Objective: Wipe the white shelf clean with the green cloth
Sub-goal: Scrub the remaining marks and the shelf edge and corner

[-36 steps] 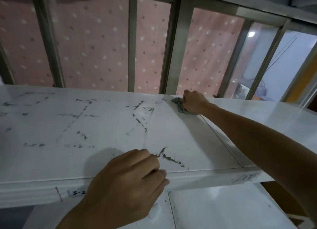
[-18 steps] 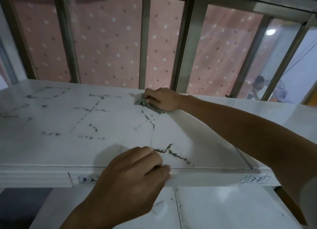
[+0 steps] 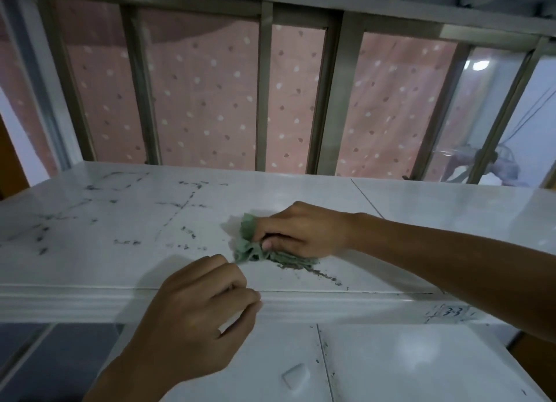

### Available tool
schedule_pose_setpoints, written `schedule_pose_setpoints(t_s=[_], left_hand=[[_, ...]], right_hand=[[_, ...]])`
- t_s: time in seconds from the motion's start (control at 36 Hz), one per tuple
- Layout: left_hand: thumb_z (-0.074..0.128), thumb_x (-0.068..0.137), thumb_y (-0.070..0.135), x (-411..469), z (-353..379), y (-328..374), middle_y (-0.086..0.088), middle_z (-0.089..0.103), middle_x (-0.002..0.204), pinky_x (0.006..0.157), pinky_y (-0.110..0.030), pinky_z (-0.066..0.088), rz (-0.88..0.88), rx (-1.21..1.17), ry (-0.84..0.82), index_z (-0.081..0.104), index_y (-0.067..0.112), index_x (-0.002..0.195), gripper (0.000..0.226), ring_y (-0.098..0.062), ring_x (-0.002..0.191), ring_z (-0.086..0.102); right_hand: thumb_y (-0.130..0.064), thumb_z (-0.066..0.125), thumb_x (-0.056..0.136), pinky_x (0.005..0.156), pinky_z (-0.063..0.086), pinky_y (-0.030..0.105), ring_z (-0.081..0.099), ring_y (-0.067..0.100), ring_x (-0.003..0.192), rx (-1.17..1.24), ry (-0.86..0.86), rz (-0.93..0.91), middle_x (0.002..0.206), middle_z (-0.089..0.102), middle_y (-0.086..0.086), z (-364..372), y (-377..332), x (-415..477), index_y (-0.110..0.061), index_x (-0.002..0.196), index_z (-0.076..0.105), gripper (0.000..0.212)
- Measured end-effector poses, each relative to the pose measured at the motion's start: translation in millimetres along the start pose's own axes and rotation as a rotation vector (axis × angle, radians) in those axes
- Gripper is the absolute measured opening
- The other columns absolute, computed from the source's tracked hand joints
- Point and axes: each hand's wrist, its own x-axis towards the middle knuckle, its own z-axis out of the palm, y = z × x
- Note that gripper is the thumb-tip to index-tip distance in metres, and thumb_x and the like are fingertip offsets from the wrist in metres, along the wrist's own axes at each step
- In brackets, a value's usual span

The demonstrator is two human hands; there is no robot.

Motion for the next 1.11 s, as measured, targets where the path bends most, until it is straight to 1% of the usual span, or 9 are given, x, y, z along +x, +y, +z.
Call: schedule_pose_setpoints(t_s=[0.19, 0.28, 0.56, 0.64, 0.69, 0.78, 0.83, 0.97, 1.11], left_hand=[[0.076, 0.094, 0.018, -1, -3, -9, -0.003, 0.063, 0.075, 0.062, -0.037, 0.047, 0.014, 0.028, 0.001, 0.078, 0.01, 0.081, 0.016, -0.022, 0.068, 0.054], [0.075, 0.095, 0.017, -3, -3, -10, -0.004, 0.063, 0.075, 0.062, -0.036, 0.045, 0.018, 0.03, 0.008, 0.078, 0.007, 0.081, 0.017, -0.022, 0.067, 0.054], [0.075, 0.094, 0.015, -4, -4, -10, -0.004, 0.063, 0.075, 0.062, -0.034, 0.045, 0.007, 0.009, 0.022, 0.078, 0.007, 0.08, 0.017, -0.021, 0.067, 0.053], [0.077, 0.093, 0.013, -5, -4, -9, -0.004, 0.062, 0.074, 0.061, -0.033, 0.045, -0.009, 0.001, 0.033, 0.079, 0.006, 0.081, 0.014, -0.021, 0.066, 0.053], [0.078, 0.091, 0.011, -6, -3, -9, -0.004, 0.061, 0.071, 0.059, -0.035, 0.045, -0.026, -0.013, 0.044, 0.079, 0.005, 0.082, 0.012, -0.022, 0.063, 0.052], [0.079, 0.091, 0.011, -7, -1, -7, -0.006, 0.056, 0.068, 0.057, -0.037, 0.044, -0.054, -0.025, 0.049, 0.079, 0.002, 0.082, 0.013, -0.024, 0.061, 0.049], [0.078, 0.091, 0.011, -8, -1, -7, -0.007, 0.053, 0.067, 0.056, -0.037, 0.043, -0.053, -0.017, 0.055, 0.078, 0.0, 0.082, 0.014, -0.024, 0.06, 0.047], [0.079, 0.091, 0.008, -8, -1, -6, -0.008, 0.051, 0.066, 0.056, -0.038, 0.041, -0.044, 0.005, 0.058, 0.077, -0.001, 0.08, 0.014, -0.025, 0.06, 0.045], [0.079, 0.09, 0.009, -9, -1, -5, -0.008, 0.053, 0.067, 0.059, -0.034, 0.042, -0.042, 0.026, 0.06, 0.077, -0.001, 0.081, 0.014, -0.025, 0.062, 0.048]], right_hand=[[-0.02, 0.052, 0.102, 0.055, 0.039, 0.018, 0.047, 0.009, 0.053, -0.022, 0.033, 0.106, 0.069, 0.058, -0.009, -1, 20, -3, -0.009, 0.103, 0.058, 0.012], [-0.023, 0.05, 0.102, 0.055, 0.042, 0.029, 0.048, 0.014, 0.053, -0.132, 0.085, 0.278, 0.065, 0.054, -0.007, 2, 53, -11, -0.012, 0.102, 0.054, 0.012], [-0.023, 0.042, 0.103, 0.069, 0.049, 0.038, 0.061, 0.034, 0.075, -0.207, 0.017, 0.612, 0.087, 0.066, 0.014, 7, 123, 17, -0.007, 0.112, 0.052, 0.021], [-0.023, 0.044, 0.102, 0.07, 0.045, 0.035, 0.063, 0.035, 0.083, -0.188, 0.0, 0.599, 0.092, 0.069, 0.014, 9, 123, 33, -0.009, 0.113, 0.054, 0.021], [-0.024, 0.05, 0.101, 0.07, 0.041, 0.031, 0.063, 0.029, 0.08, -0.131, -0.002, 0.54, 0.084, 0.067, 0.0, 8, 114, 41, -0.01, 0.111, 0.057, 0.019], [-0.024, 0.058, 0.099, 0.063, 0.039, 0.023, 0.052, 0.003, 0.06, 0.026, 0.02, 0.408, 0.064, 0.054, -0.019, 9, 91, 49, -0.013, 0.101, 0.058, 0.011], [-0.025, 0.059, 0.099, 0.06, 0.035, 0.015, 0.049, 0.002, 0.06, 0.147, -0.004, 0.349, 0.066, 0.055, -0.017, 9, 69, 51, -0.014, 0.097, 0.058, 0.011], [-0.02, 0.062, 0.098, 0.063, 0.036, 0.017, 0.045, 0.003, 0.064, 0.358, -0.113, 0.219, 0.068, 0.05, -0.015, 5, 30, 52, -0.011, 0.098, 0.062, 0.01], [-0.019, 0.065, 0.096, 0.064, 0.036, 0.022, 0.043, 0.006, 0.065, 0.491, -0.21, 0.173, 0.069, 0.049, 0.003, 1, -5, 47, -0.008, 0.102, 0.065, 0.012]])
